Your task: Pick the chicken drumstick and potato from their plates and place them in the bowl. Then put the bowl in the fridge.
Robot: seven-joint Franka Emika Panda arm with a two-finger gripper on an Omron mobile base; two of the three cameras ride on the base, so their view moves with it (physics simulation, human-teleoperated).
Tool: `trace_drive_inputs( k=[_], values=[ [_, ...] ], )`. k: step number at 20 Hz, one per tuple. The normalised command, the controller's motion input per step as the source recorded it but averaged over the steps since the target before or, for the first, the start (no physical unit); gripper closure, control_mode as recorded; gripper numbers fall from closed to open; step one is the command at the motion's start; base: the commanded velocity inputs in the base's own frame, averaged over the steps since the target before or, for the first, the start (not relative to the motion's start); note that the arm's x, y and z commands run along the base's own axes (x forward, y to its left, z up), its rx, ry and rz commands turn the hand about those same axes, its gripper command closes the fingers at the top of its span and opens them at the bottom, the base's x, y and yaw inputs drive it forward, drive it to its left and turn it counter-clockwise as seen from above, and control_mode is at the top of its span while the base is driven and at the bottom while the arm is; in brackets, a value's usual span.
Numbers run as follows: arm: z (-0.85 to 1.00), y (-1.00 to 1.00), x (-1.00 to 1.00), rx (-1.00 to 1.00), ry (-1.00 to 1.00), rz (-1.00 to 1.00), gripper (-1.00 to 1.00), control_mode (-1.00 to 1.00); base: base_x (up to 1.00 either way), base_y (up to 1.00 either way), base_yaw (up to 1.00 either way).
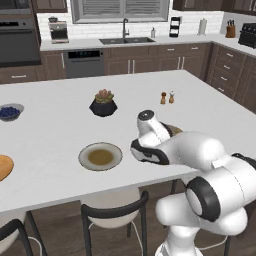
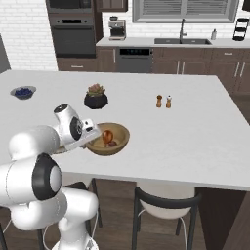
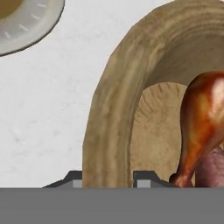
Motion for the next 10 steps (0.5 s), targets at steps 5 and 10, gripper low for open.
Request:
trace_drive_inputs(
  k=[5, 10],
  values=[
    [0.80, -0.06, -0.07, 0.00, 0.11, 0.41, 1.00, -1.00, 0.00, 0.00, 0.00],
    [0.57, -0.28, -0.18, 0.00, 0.02, 0.66, 1.00, -1.00, 0.00, 0.00, 0.00]
  ],
)
